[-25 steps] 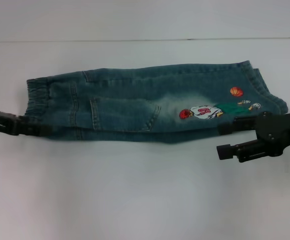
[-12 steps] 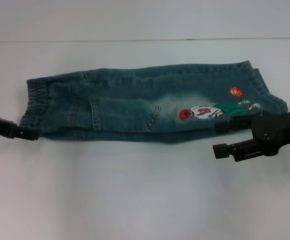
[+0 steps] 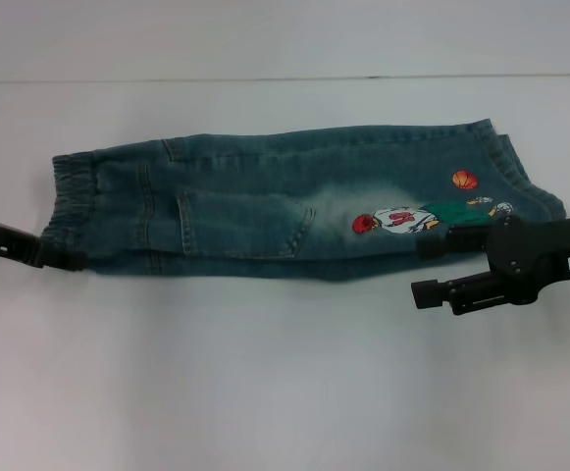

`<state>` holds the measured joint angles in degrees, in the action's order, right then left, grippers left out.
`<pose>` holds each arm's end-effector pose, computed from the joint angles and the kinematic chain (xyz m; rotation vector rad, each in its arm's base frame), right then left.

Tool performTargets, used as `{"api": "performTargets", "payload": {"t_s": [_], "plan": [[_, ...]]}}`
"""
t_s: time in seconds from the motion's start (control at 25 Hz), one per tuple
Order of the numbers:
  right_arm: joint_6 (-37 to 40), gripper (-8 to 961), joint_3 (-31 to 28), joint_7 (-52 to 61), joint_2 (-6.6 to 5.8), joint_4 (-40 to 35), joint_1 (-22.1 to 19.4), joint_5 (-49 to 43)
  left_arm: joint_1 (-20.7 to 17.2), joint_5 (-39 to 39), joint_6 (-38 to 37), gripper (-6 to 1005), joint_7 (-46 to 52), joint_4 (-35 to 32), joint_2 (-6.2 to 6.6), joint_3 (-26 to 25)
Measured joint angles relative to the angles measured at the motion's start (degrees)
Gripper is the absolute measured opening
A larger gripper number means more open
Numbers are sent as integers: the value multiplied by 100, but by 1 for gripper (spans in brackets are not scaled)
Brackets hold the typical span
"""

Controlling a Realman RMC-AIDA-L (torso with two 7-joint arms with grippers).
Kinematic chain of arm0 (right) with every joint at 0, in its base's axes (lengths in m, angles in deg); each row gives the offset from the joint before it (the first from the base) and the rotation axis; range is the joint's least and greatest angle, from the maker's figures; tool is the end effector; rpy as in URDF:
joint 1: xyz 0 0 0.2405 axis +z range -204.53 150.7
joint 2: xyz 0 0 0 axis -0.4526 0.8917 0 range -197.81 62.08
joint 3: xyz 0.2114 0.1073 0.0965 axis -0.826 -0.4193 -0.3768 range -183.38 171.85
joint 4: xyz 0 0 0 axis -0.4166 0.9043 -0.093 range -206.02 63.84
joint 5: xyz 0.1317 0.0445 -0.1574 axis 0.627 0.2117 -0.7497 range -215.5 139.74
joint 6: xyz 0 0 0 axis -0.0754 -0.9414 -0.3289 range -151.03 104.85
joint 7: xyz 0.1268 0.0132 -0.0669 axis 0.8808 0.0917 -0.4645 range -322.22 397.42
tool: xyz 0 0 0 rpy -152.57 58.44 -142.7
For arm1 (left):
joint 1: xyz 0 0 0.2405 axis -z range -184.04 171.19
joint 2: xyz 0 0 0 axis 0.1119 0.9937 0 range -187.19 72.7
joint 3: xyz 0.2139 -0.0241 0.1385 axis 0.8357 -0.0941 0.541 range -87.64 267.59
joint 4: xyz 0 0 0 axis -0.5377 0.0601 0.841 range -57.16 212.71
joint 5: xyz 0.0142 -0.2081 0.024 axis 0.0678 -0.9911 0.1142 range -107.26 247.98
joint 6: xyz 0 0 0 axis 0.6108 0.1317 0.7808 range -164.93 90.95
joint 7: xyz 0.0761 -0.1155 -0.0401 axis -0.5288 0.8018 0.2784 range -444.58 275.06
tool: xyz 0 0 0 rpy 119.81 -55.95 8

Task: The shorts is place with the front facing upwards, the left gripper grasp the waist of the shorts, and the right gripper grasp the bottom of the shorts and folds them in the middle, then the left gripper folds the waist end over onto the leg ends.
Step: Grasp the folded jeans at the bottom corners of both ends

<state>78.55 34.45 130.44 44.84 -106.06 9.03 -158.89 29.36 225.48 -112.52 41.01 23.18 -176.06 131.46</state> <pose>0.2482 0.3293 0.0277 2.9489 -0.8404 -0.6235 -0.3036 0.3768 0.0482 -2.2967 -1.2232 0.1887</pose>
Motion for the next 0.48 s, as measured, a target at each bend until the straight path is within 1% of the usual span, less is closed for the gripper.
{"api": "performTargets", "payload": {"t_s": [0.08,0.32,0.48], "plan": [[-15,914,-1,-4,0,0,-1,-1,0,4,33,811,-37,-38,-37,1],[-76,911,16,-5,-1,6,-5,-2,8,-32,-12,614,-109,-60,-53,0],[-77,909,19,-5,5,8,8,-2,21,-36,-24,453,-113,-70,-54,0]]}}
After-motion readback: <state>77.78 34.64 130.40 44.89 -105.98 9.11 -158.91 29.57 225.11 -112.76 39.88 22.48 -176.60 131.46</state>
